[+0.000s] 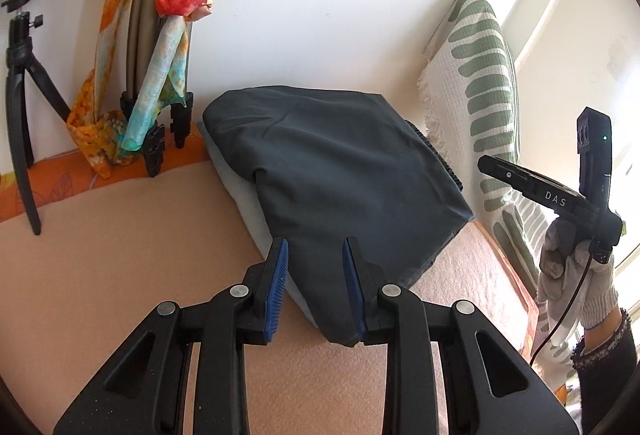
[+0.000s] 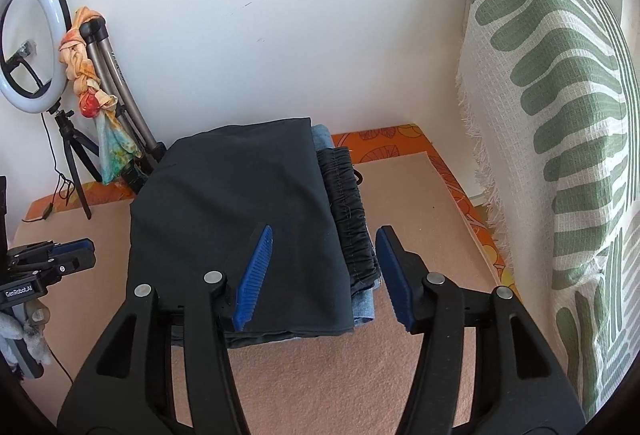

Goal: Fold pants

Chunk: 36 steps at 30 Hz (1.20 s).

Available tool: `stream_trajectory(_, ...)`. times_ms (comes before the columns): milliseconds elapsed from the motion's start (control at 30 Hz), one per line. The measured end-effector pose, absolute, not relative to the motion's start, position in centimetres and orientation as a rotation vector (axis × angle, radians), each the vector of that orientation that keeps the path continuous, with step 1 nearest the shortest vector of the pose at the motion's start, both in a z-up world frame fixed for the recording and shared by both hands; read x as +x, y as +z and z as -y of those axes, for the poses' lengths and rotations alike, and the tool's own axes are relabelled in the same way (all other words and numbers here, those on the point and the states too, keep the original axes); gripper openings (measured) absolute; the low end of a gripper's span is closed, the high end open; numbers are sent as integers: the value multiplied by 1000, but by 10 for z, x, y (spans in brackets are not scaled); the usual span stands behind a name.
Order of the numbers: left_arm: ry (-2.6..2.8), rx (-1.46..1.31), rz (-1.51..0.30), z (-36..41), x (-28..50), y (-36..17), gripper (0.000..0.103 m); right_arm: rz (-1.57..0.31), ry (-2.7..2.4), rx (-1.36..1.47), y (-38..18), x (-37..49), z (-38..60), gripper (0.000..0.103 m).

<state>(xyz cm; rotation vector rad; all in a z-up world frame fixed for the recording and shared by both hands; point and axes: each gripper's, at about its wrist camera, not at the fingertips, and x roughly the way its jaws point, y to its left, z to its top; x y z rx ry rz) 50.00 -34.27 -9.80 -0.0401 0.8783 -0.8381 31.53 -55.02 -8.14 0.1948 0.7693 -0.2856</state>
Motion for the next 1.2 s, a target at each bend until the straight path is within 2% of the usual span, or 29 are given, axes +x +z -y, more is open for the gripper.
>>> stream_trajectory(100, -843, -38, -855, 333, 487, -90, 26, -769, -289, 177, -74, 302, 536, 63)
stream_trajectory(233, -859, -40, -827, 316, 470, -82, 26, -758, -308, 174, -65, 283, 520, 65)
stream_trajectory(300, -857, -29, -811, 309, 460, -79, 26, -742, -327, 166, -60, 274, 510, 71)
stream_trajectory(333, -854, -23, -803, 305, 455, -77, 30, -732, -330, 160, -57, 269, 504, 73)
stream_trajectory(433, -848, -40, -781, 291, 443, -70, 52, -706, -331, 134, -48, 254, 486, 85)
stream_trajectory(533, -842, -27, -754, 280, 429, -62, 53, -689, -345, 98, -39, 241, 467, 87)
stream_trajectory(633, -841, -25, -730, 269, 414, -56, 61, -658, -351, 88, -32, 225, 450, 98)
stream_trajectory(1067, -827, -14, -655, 236, 350, -43, 77, -598, -376, 71, -25, 171, 394, 103)
stream_trajectory(1200, -820, -23, -642, 225, 336, -45, 77, -590, -379, 55, -29, 160, 377, 103)
